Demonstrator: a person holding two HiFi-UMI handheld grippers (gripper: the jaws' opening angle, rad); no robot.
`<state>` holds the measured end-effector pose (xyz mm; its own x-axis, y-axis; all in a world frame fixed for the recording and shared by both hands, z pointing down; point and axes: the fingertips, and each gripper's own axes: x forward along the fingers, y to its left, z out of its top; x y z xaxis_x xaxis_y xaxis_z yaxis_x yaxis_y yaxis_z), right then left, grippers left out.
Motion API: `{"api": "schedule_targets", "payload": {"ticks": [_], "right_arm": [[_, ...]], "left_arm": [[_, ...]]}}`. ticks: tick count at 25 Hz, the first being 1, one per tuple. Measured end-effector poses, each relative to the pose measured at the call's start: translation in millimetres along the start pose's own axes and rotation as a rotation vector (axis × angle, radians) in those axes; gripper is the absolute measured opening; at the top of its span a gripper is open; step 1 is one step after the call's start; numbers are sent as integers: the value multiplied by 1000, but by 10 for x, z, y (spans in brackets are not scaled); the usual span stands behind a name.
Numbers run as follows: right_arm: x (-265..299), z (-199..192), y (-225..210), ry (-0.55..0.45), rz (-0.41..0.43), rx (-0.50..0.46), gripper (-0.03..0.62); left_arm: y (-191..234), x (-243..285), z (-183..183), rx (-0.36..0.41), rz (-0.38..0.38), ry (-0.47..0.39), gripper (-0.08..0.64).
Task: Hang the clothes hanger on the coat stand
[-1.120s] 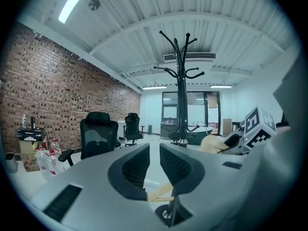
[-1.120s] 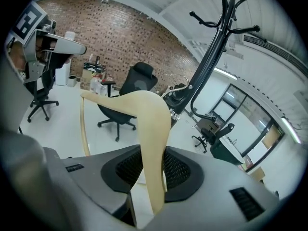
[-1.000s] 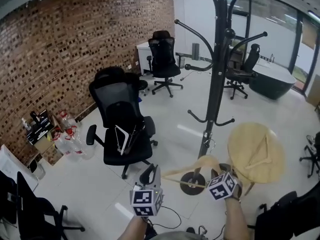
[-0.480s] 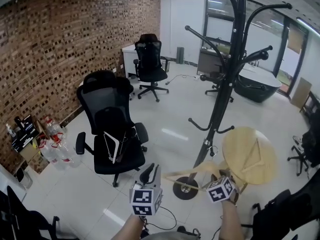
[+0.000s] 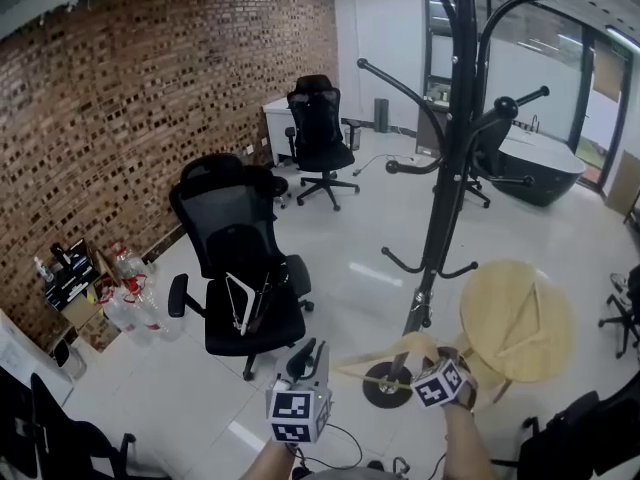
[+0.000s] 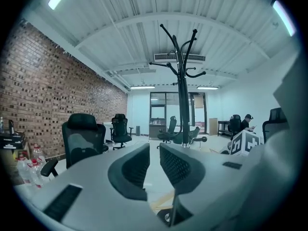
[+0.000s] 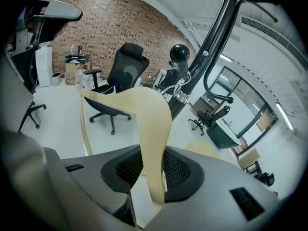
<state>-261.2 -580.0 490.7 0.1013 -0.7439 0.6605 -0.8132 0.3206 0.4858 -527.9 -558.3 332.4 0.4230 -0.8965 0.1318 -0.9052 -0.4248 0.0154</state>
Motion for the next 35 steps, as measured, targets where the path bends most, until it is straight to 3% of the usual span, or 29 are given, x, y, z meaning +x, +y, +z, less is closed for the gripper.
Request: {"api": "schedule_targets", "payload": {"ticks": [13,27,31,35], "right_arm": [[499,-33,-123,66,-36,15,106],[365,196,-101,-17,-109,84,152],[123,264,-80,-104,-126,169,152],[-190,351,120,-237,-54,349,123]], "left_arm": [[136,130,-170,41,38,64,81],[389,6,-226,33,33,54,81],[428,-6,-259,28,28,52,81],[410,-25,-352,20,17,71,80]]}}
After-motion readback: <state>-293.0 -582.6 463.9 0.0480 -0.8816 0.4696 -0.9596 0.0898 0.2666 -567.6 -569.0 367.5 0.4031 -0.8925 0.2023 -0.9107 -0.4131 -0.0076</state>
